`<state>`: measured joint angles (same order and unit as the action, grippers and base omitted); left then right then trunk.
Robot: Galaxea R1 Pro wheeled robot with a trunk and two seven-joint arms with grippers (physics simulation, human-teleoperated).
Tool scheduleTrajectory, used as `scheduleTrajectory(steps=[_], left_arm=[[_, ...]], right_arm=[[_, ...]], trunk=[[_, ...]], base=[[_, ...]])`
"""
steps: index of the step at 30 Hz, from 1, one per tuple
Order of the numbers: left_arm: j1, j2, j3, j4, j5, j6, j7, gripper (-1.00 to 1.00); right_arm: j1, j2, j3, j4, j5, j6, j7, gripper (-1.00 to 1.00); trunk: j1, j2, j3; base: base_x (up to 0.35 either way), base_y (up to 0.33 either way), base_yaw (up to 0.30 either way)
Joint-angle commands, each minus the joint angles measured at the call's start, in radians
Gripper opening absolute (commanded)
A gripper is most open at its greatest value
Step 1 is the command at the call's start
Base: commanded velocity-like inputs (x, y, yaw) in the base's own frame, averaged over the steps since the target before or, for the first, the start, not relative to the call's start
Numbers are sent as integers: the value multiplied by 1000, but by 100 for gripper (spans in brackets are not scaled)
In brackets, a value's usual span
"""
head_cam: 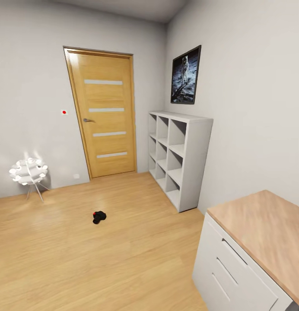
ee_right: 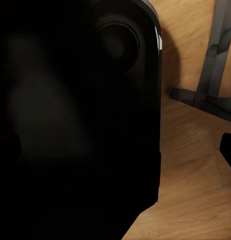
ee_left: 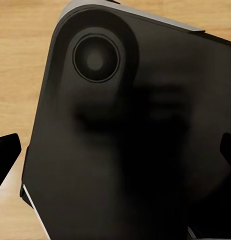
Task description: Attach the digital camera to the camera tripod in the bedroom.
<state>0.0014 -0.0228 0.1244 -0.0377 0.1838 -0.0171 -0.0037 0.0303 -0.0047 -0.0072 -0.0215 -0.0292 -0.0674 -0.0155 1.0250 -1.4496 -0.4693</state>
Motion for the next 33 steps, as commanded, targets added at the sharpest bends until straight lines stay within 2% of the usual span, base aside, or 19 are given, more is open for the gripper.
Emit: scheduleTrajectory(steps=[1, 8, 17, 28, 33], left_arm=[[0, 0, 7, -1, 2, -2, 0, 100], [0, 0, 7, -1, 2, -2, 0, 100], [0, 0, 4, -1, 1, -1, -1, 100], [0, 0, 5, -1, 3, -2, 0, 100], [0, 10, 7, -15, 7, -3, 4, 100]], right_arm=[[1, 0, 0, -2, -3, -2, -1, 100], [1, 0, 0, -2, -3, -2, -1, 100], [1, 0, 0, -2, -3, -2, -1, 100], [0, 0, 0, -2, -3, -2, -1, 100], [0, 0, 0, -2, -3, -2, -1, 100]], trunk=[[0, 0, -1], [0, 0, -1], [0, 0, -1], [0, 0, -1], [0, 0, -1]], base=[[0, -1, 0], [23, 0, 0], [207, 0, 0], [14, 0, 0], [0, 0, 0]])
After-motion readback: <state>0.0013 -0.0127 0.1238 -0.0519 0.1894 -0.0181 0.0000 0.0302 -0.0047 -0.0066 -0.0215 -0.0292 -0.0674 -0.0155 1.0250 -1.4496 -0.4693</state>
